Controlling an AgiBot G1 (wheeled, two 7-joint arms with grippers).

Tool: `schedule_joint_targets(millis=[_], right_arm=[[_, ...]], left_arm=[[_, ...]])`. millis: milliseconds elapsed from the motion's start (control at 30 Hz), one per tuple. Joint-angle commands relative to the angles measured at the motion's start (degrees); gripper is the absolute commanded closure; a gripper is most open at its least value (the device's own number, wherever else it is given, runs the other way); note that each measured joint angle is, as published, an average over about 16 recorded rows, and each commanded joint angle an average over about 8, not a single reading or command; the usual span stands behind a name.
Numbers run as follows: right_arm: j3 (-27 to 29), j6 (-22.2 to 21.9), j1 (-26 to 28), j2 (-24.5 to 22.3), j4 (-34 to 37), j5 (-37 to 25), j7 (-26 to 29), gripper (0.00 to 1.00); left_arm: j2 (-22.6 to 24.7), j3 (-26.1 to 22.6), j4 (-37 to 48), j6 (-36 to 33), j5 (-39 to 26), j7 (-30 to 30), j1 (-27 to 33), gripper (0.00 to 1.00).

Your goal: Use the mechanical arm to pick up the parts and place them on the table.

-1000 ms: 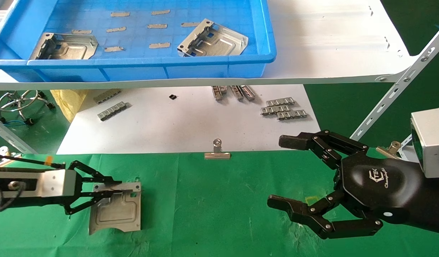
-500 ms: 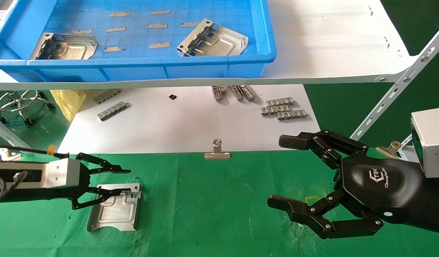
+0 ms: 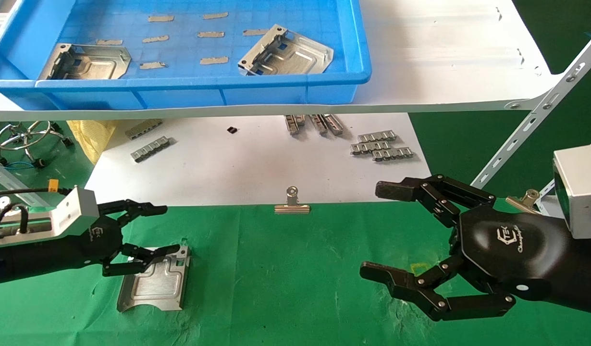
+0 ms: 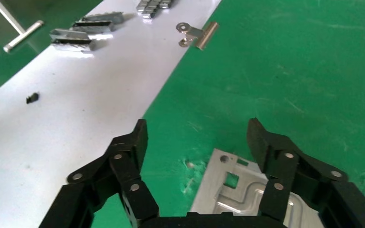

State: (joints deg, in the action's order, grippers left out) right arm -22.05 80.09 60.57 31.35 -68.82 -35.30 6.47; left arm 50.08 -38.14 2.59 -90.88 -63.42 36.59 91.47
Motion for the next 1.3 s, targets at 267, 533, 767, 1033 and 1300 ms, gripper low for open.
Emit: schedule_joint_targets(millis=[267, 533, 767, 1033, 1300], right_arm=[[0.0, 0.01, 0.0, 0.0, 0.0, 0.0, 0.0, 0.0], [0.0, 0.01, 0.0, 0.0, 0.0, 0.0, 0.0, 0.0], [0.0, 0.01, 0.0, 0.0, 0.0, 0.0, 0.0, 0.0], [0.0, 0.01, 0.0, 0.0, 0.0, 0.0, 0.0, 0.0], [0.0, 0.01, 0.0, 0.0, 0.0, 0.0, 0.0, 0.0]], left_arm=[[-1.07, 1.44, -5.48, 0.39, 1.4, -3.01, -1.96, 0.0], [-3.07, 4.39, -15.58, 1.07, 4.28, -9.34, -5.95, 0.0], [-4.86, 7.04, -24.63, 1.69, 6.86, -15.02, -9.53, 0.0], [-6.89, 10.04, -34.87, 2.38, 9.78, -21.44, -13.58, 0.0], [-8.9, 13.02, -45.06, 3.08, 12.69, -27.83, -17.61, 0.0]])
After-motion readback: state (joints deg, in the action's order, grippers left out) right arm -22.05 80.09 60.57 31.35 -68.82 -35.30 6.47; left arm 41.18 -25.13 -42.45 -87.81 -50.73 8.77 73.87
